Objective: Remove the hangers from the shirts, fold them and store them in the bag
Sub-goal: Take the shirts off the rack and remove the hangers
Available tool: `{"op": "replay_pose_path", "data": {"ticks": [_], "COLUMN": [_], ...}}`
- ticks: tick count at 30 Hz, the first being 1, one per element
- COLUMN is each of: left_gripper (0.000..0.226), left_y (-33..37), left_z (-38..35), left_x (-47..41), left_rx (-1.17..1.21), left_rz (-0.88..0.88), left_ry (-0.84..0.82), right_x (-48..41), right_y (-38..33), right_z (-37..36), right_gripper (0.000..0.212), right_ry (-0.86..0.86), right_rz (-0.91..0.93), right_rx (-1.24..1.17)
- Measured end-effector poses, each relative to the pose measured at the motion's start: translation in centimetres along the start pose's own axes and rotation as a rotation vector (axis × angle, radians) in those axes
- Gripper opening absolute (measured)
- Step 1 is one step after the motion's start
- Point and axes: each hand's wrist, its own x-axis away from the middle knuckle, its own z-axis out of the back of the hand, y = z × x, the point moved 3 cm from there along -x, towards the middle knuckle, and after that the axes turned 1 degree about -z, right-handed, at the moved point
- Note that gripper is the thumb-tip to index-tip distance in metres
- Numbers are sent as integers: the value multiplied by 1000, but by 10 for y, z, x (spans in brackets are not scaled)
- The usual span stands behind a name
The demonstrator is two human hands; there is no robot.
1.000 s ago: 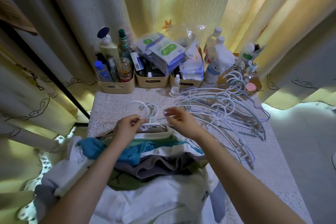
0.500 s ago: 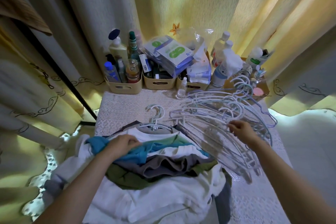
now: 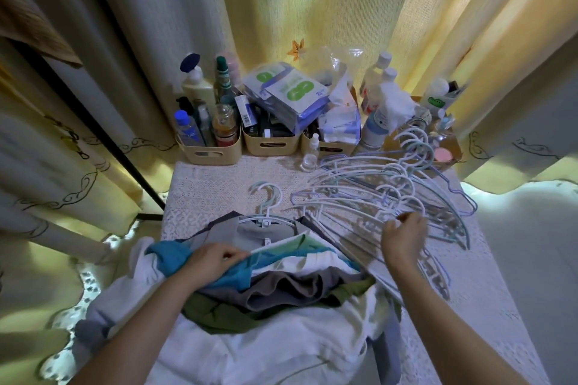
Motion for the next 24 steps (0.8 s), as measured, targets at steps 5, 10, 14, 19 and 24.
{"op": "replay_pose_path", "data": {"ticks": [5, 10, 14, 19, 24], "left_gripper": [29, 14, 36, 33, 28], "left_y": [4, 20, 25, 26, 33], "left_z": [-4, 5, 12, 9, 25], "left_x": [-2, -24, -50, -64, -66], "left_rx": [-10, -9, -44, -242, -237], "left_rz": [-106, -209, 11, 96, 49], "left_ry": [-136, -5, 250, 224, 190], "right_x": [54, 77, 86, 86, 79], "right_y": [-55, -71, -54, -46, -57], "right_z": [-47, -80, -84, -86, -81], "right_gripper": [17, 19, 35, 29, 19], "right_ry": [-533, -818, -985, -926, -665], "right_rz": [662, 713, 606, 538, 546], "right_rx": [-90, 86, 176, 245, 62]}}
